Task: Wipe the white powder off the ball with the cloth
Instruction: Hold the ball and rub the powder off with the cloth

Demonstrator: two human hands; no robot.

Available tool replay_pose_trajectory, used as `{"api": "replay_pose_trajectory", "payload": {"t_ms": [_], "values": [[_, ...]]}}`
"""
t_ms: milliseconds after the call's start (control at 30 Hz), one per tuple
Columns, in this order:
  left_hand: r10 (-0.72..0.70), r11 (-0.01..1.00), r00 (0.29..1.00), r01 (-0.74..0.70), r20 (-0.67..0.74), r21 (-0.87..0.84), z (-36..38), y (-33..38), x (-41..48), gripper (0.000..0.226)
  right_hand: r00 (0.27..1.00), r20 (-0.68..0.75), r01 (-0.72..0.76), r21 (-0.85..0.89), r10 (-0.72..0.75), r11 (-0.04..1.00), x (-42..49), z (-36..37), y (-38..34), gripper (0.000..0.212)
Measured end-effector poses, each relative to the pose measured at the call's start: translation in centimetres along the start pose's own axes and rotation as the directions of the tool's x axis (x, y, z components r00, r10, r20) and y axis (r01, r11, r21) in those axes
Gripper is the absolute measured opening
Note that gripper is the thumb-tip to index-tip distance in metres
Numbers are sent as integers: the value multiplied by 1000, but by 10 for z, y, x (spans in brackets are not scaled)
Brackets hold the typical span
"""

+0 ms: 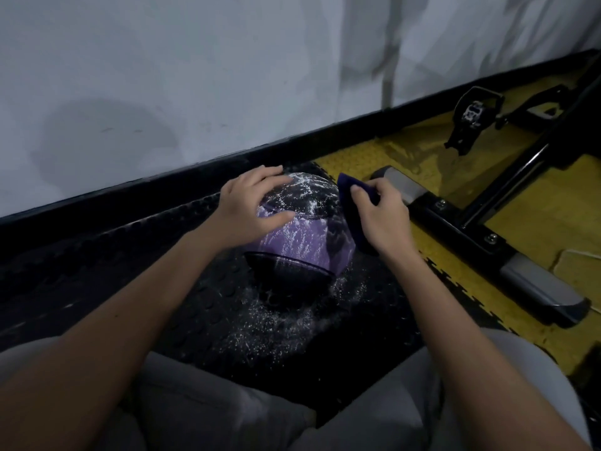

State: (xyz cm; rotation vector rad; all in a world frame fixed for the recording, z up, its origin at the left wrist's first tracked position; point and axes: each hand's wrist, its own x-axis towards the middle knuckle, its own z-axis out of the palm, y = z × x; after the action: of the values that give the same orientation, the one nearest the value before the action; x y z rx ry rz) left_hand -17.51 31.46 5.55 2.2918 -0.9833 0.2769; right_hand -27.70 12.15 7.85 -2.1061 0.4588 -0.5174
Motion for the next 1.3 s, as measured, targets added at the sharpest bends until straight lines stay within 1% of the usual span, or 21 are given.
{"api": "replay_pose_trajectory", "payload": {"t_ms": [67,167,233,333,400,467,567,633,733,800,867,933,1033,1167,1300], "values": [[4,1000,1000,-4,16,-15,0,4,8,72,1000,-2,-27,17,27,999,-1,0,11,24],[18,1000,990,-19,142,4,5,7,16,70,994,38,-101,7,101,995,-6,-5,30,18],[13,1000,979,-14,205,4,8,10,20,76,998,26,-64,-18,65,998,-6,-11,30,13],[12,1000,981,-7,195,-24,10,14,24,84,997,-48,49,-89,-54,995,-2,-20,16,14],[-9,1000,982,14,191,-21,10,16,28,84,997,-35,61,-160,-67,985,3,-25,8,17],[-33,999,980,39,196,-25,9,19,31,81,998,-2,55,-206,-56,977,7,-33,-3,14],[-14,997,984,26,178,-66,6,19,20,84,998,6,69,-170,-69,983,8,-39,-24,9],[-12,997,986,24,164,-71,6,12,-1,84,996,0,93,-150,-94,984,2,-34,-20,8],[-44,999,977,46,208,-7,5,3,-21,84,997,-9,72,-112,-74,991,-7,-21,1,12],[-31,999,974,35,223,-12,4,5,-19,83,999,-4,36,-70,-36,997,-5,-19,9,11],[-19,999,973,29,231,-40,5,8,-11,81,999,-17,41,-52,-42,998,-5,-19,17,6],[-17,998,971,30,237,-50,9,9,-6,81,999,-22,24,-63,-25,998,-14,-16,36,4],[26,1000,977,-22,213,-18,18,4,-6,82,1000,4,10,-102,-10,995,-28,-8,59,6],[72,995,979,-83,192,46,23,1,-2,85,995,-27,99,-51,-100,994,-29,-2,54,12],[65,989,977,-91,205,118,26,1,4,91,980,-22,194,-149,-199,970,-26,7,55,14]]}}
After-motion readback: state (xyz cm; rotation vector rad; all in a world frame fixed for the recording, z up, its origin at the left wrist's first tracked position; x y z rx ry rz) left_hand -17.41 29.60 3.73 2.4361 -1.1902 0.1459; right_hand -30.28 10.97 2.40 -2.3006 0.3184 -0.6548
